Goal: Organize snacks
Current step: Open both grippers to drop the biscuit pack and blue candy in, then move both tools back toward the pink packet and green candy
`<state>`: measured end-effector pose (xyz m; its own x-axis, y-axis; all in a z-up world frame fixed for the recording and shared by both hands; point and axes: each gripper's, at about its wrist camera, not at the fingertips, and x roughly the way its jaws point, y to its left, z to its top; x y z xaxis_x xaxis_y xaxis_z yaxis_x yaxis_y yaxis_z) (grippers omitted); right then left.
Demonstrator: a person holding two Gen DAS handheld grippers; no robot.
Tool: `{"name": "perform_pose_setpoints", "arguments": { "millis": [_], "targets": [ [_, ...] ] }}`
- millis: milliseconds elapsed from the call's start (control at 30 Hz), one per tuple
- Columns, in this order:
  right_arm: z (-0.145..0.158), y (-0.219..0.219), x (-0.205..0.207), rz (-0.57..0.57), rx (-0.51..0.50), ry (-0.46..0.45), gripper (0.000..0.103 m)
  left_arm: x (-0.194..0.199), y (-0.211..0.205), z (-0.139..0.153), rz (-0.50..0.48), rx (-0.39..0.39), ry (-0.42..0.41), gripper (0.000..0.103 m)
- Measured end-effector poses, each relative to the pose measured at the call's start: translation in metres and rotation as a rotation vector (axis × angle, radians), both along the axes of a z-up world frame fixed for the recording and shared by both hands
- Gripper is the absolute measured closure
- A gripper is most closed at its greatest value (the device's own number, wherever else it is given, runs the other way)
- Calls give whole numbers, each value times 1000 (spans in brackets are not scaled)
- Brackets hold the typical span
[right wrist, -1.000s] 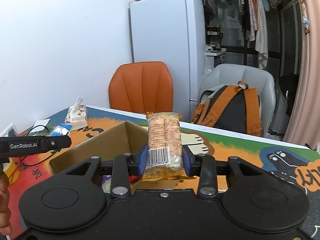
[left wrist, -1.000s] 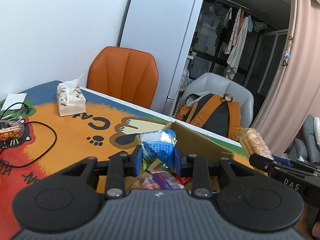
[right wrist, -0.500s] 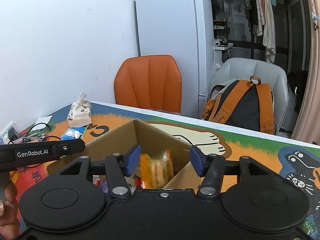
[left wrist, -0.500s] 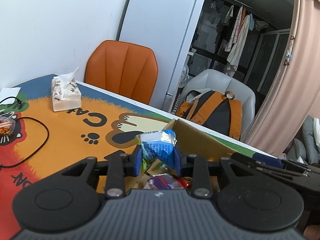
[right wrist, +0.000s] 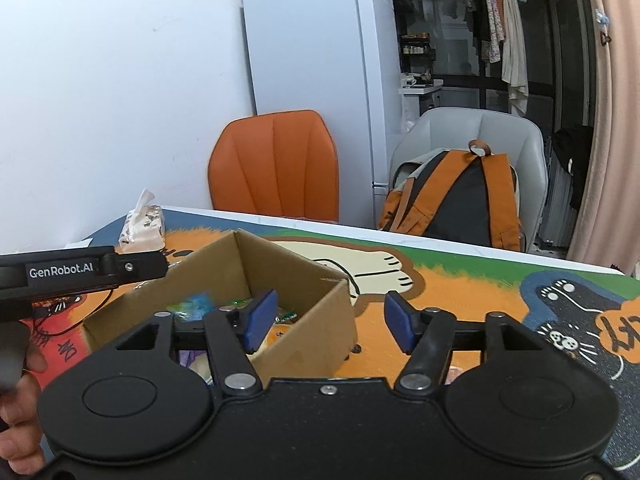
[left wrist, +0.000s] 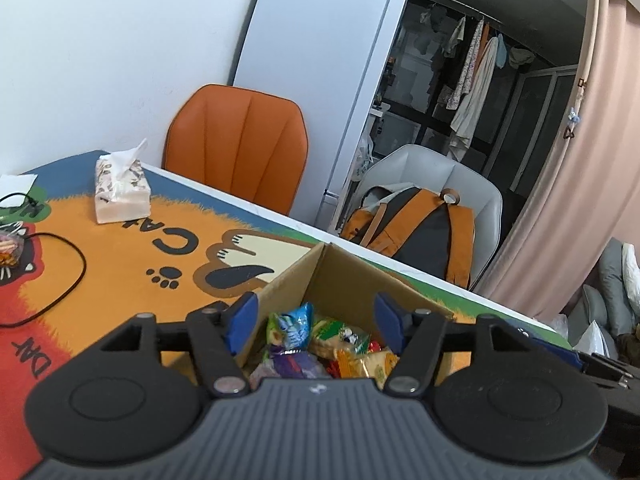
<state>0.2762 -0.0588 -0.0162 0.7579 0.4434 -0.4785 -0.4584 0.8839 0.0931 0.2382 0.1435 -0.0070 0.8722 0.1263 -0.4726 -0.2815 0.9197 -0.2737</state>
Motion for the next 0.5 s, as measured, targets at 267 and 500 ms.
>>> {"name": "perform_pose_setpoints", "arguments": {
  "millis": [267,500],
  "targets": [
    [0,-23,-6,-29,17,11,31,-14,-6,3,-1,2,6,29],
    [-2,-51,-14,-70,32,28,19,-29,-9,-4,8,-30,21,23]
  ]
}}
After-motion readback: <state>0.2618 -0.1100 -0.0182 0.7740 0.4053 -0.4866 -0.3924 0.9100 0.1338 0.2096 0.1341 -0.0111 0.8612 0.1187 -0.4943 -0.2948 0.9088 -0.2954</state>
